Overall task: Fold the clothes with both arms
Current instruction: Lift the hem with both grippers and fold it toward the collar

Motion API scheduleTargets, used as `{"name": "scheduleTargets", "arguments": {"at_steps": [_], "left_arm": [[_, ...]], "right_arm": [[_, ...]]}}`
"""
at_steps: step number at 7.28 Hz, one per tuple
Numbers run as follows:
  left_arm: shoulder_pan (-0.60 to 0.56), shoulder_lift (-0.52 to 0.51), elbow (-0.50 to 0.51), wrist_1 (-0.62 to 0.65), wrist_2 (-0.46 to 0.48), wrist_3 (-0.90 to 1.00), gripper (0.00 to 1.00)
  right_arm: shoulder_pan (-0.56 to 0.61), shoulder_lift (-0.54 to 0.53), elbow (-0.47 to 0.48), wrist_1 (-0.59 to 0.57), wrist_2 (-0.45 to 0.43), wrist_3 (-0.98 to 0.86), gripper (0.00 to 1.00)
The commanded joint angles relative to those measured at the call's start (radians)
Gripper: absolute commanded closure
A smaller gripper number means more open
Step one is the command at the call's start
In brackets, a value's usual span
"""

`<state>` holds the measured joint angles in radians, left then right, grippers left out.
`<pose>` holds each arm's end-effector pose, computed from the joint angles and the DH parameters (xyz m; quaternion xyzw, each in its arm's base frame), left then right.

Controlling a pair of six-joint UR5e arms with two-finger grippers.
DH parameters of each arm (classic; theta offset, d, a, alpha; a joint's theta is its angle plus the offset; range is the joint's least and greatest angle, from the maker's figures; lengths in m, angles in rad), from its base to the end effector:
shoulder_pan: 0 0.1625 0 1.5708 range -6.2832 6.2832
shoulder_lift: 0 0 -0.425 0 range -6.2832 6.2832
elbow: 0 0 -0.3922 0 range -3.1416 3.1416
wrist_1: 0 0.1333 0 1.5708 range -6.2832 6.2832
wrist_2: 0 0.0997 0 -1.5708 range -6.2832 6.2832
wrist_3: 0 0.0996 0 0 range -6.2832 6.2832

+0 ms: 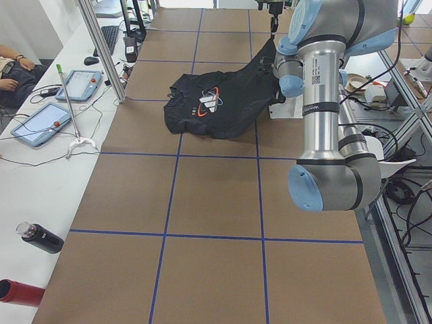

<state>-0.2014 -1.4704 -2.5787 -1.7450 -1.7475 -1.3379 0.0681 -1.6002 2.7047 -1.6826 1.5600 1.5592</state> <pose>0.3024 -0.1799 0.2344 0.0366 0.5171 0.0589 0.8531 -0.2919 -0.1546 0.2079 0.0237 -0.4756 0.0274 0.8789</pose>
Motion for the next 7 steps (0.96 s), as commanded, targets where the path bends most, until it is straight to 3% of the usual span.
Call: {"name": "scheduleTargets", "arguments": {"at_steps": [1,2,5,7], "left_arm": [[-0.131,-0.173,0.192,0.001,0.016,0.002,1.00],[-0.198,-0.244,0.274,0.001,0.025,0.005,1.00],[-0.419,-0.330,0.345,0.001,0.034,0.085,1.00],[-0.516,-0.459,0.475,0.001,0.040,0.141,1.00]], "right_arm": [[0.221,0.164,-0.208,0.000,0.015,-0.073,1.00],[0.290,0.219,-0.276,0.000,0.017,-0.076,1.00],[0.468,0.296,-0.365,0.003,0.020,-0.080,1.00],[0.551,0.405,-0.518,0.007,0.018,-0.112,1.00]]}}
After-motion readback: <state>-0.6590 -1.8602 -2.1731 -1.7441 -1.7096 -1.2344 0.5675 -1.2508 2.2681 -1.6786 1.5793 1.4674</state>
